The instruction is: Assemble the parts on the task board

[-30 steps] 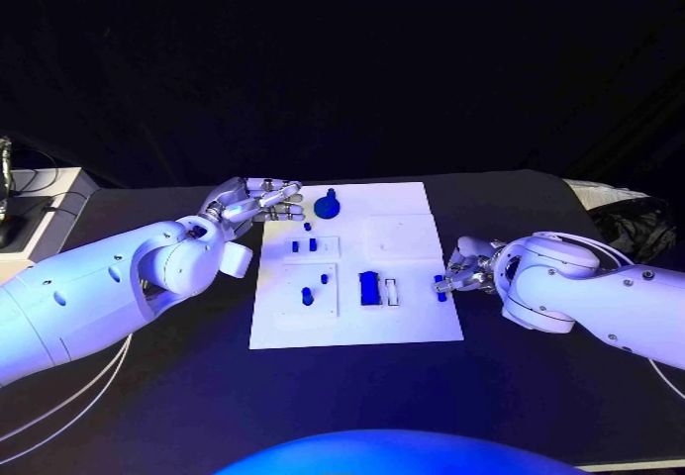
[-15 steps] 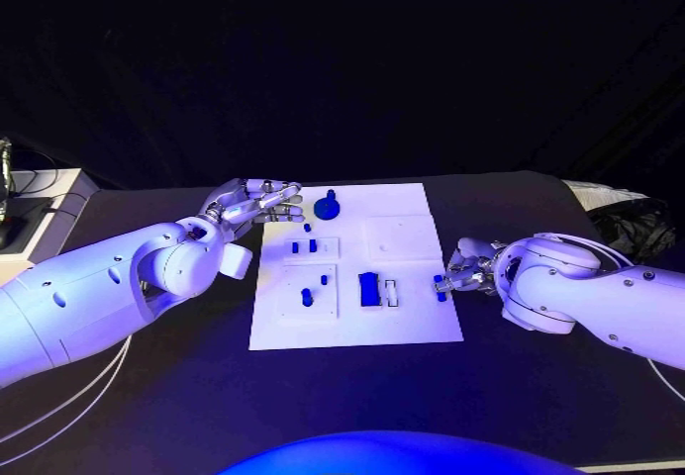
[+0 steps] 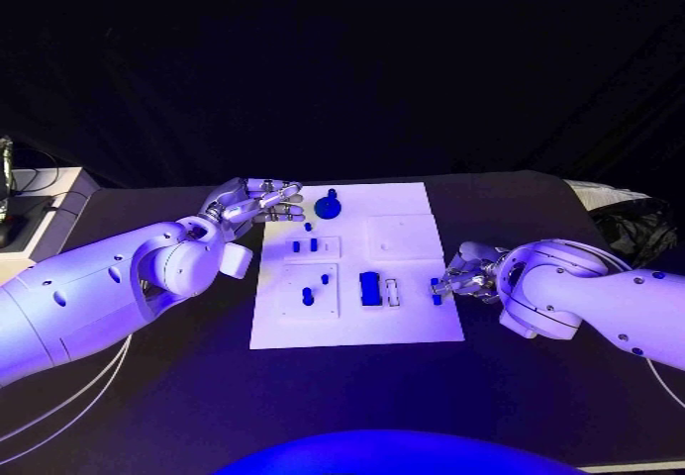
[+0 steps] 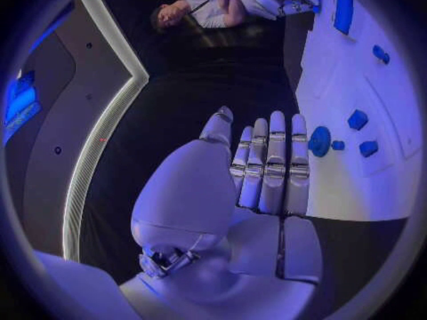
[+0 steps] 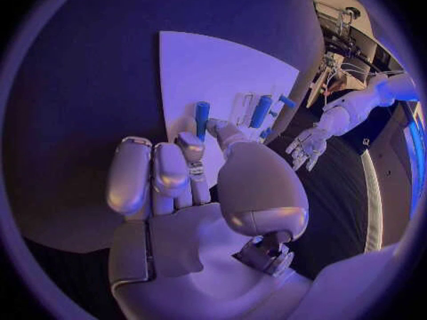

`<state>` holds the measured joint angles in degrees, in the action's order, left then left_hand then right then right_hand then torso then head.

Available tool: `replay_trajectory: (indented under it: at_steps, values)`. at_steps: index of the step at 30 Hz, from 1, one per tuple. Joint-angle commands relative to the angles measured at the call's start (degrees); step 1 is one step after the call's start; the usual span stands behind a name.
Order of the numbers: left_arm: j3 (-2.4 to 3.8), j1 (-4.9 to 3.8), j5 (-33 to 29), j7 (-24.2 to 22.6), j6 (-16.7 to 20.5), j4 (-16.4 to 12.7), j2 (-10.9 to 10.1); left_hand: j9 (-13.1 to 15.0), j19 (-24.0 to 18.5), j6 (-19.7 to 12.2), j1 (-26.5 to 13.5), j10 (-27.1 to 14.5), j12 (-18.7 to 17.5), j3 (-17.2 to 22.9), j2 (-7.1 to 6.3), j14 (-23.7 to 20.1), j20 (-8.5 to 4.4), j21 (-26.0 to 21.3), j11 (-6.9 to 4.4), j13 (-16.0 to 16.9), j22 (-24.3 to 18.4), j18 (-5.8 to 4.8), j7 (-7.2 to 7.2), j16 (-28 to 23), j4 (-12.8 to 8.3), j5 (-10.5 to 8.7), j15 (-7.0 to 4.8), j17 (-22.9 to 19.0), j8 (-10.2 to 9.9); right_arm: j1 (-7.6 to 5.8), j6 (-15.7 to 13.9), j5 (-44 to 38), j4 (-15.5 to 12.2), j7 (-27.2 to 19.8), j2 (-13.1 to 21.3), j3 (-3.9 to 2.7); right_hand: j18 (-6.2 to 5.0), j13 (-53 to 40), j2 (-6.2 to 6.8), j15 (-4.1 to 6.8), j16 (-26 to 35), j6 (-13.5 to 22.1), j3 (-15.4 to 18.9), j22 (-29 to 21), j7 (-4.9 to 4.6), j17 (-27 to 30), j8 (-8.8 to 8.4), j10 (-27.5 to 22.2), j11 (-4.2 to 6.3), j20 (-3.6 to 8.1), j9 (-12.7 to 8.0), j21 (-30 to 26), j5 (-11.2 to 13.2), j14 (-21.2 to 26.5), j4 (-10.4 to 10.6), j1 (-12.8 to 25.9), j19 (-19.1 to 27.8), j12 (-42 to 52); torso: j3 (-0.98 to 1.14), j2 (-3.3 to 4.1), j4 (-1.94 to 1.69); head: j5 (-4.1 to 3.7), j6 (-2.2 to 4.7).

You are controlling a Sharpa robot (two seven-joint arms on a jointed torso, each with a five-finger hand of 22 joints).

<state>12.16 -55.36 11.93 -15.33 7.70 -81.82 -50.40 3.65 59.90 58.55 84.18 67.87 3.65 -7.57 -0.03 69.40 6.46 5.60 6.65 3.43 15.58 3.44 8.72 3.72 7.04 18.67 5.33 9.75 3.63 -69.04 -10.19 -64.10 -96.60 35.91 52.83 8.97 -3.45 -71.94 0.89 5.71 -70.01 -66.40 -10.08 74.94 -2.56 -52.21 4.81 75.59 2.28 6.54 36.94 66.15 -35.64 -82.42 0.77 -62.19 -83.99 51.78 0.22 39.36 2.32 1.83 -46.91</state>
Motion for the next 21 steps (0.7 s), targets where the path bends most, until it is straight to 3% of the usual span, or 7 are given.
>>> replay_trajectory:
  at_steps: [1,5,10,21]
  values:
    - [0.04,0.06,-0.3,-0.3,-0.3,-0.2,0.0,0.0,-0.5,0.0,0.0,-0.3,-0.1,0.2,0.53,-0.5,-0.02,0.2,-0.02,0.1,-0.1,-0.52,0.23,-0.1,0.3,0.23,0.02,0.0,0.0,-0.69,-0.8,4.7,-0.7,-0.8,0.3,-0.05,0.24,0.1,-0.25,0.13,0.3,-0.1,-13.5,9.2,-0.39,0.0,0.37,0.0,0.14,0.02,0.4,0.2,-0.5,0.2,-13.9,-0.6,-1.9,0.0,-0.04,-0.01,0.08,0.10,-0.07]
    - [0.04,0.06,-0.3,-0.3,-0.3,-0.2,0.1,0.0,-0.5,0.0,0.0,-0.3,-0.1,0.2,0.53,-0.5,-0.02,0.2,-0.02,0.1,-0.1,-0.52,0.23,-0.1,0.3,0.23,0.02,0.0,0.0,-1.80,-1.0,6.1,-1.9,-1.1,0.3,-0.07,0.23,0.2,-0.21,0.11,0.3,0.1,-13.0,9.1,-0.34,0.0,0.40,0.0,0.14,-0.01,0.7,0.2,-0.5,0.2,-14.1,-0.3,-1.8,-0.1,-0.01,0.03,0.12,0.10,-0.12]
    - [0.04,0.06,-0.3,-0.3,-0.4,-0.2,0.1,0.0,-0.5,0.0,-0.1,-0.2,-0.1,0.2,0.56,-0.4,-0.01,0.2,-0.06,0.1,-0.1,-0.52,0.16,-0.1,0.3,0.24,0.01,0.0,0.0,-2.26,-0.8,6.8,-2.5,-1.4,-0.9,-0.10,0.23,0.2,-0.32,0.12,0.4,0.1,-11.8,9.1,-0.29,0.1,0.26,-0.1,0.14,-0.02,0.7,0.1,-0.4,0.2,-14.0,-0.6,-1.8,-0.1,0.08,0.02,0.05,0.09,-0.28]
    - [0.04,0.06,-0.3,-0.3,-0.6,-0.2,0.2,0.0,-0.5,0.0,-0.1,-0.2,-0.1,0.2,0.56,-0.4,-0.01,0.2,-0.06,0.1,-0.1,-0.52,0.16,-0.1,0.3,0.24,0.01,0.0,0.0,-1.27,-0.7,5.1,-0.6,-1.8,-5.4,-0.07,0.23,0.2,-0.47,0.11,0.5,0.1,-10.9,9.1,-0.25,0.2,0.17,-0.1,0.13,-0.02,0.7,0.0,-0.2,0.2,-13.8,-1.0,-1.8,-0.1,0.00,0.03,0.02,0.18,-0.49]
